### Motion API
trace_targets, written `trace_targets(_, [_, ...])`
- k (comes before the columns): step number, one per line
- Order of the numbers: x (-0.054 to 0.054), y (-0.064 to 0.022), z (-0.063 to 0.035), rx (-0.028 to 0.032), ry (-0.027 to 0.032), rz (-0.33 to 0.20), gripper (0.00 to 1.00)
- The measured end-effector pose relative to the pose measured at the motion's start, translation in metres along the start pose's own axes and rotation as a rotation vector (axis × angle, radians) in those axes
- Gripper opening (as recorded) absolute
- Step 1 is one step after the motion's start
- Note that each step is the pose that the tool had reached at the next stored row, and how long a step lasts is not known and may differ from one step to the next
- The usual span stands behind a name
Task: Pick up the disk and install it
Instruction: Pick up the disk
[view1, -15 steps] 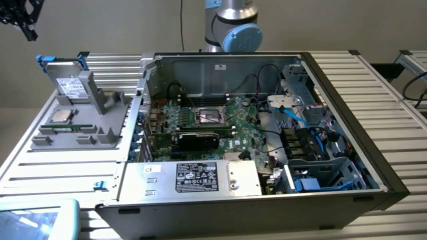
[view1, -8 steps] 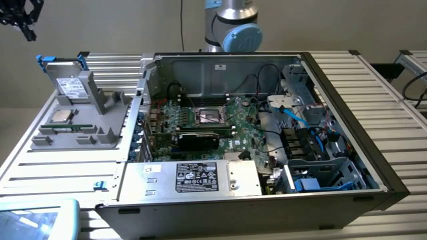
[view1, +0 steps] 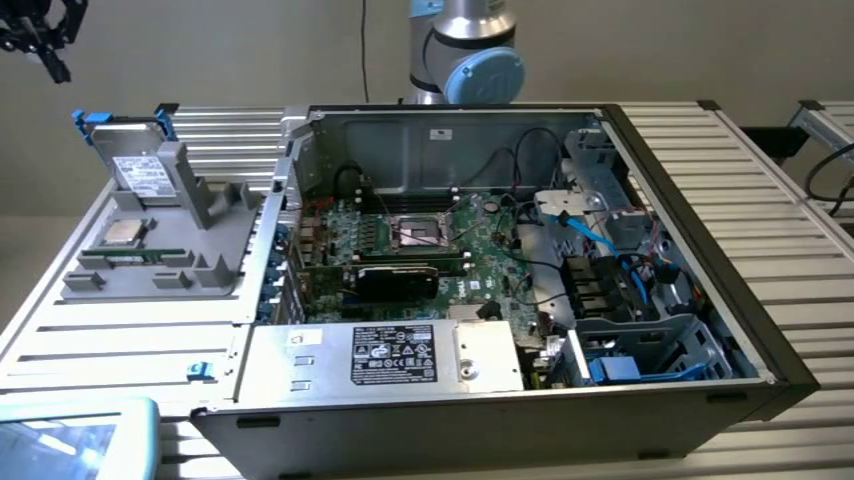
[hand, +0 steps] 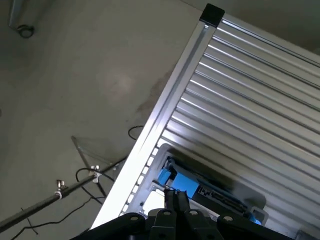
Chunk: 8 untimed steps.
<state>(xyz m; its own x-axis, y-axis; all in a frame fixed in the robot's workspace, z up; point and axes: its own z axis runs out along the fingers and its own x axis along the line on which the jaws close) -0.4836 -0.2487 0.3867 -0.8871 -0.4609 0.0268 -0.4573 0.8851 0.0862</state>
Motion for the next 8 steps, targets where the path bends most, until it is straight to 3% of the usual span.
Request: trace_targets(8, [0.0000, 0.0000, 0.0001, 0.0053, 0.0099, -0.145, 0.11])
